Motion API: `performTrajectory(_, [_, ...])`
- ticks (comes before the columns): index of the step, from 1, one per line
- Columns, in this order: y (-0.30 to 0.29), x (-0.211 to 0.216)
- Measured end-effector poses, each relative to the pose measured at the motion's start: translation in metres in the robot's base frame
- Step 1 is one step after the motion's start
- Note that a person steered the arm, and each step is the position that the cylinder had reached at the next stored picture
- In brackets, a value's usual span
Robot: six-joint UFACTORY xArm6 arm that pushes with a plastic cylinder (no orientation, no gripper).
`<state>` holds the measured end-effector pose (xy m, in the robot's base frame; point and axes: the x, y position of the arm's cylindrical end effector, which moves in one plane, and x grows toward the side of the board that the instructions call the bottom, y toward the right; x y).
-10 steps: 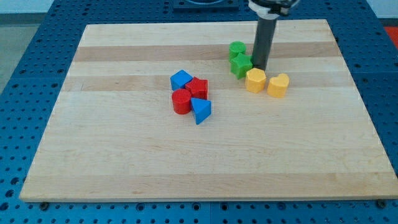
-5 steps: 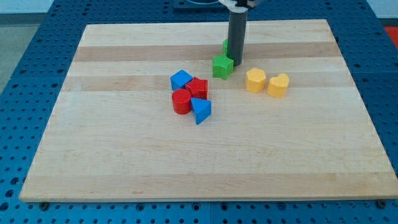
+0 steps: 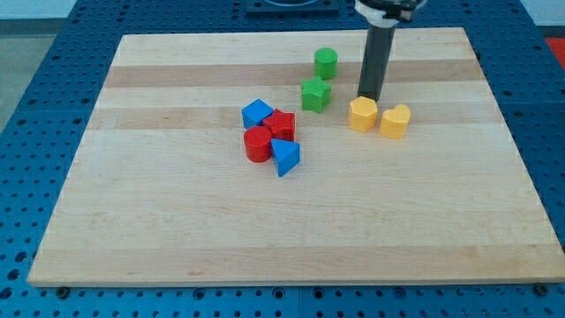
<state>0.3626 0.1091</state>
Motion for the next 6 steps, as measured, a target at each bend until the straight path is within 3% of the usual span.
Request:
performTrajectory(3, [-0.048, 0.014])
performTrajectory(6, [-0.099, 0.075])
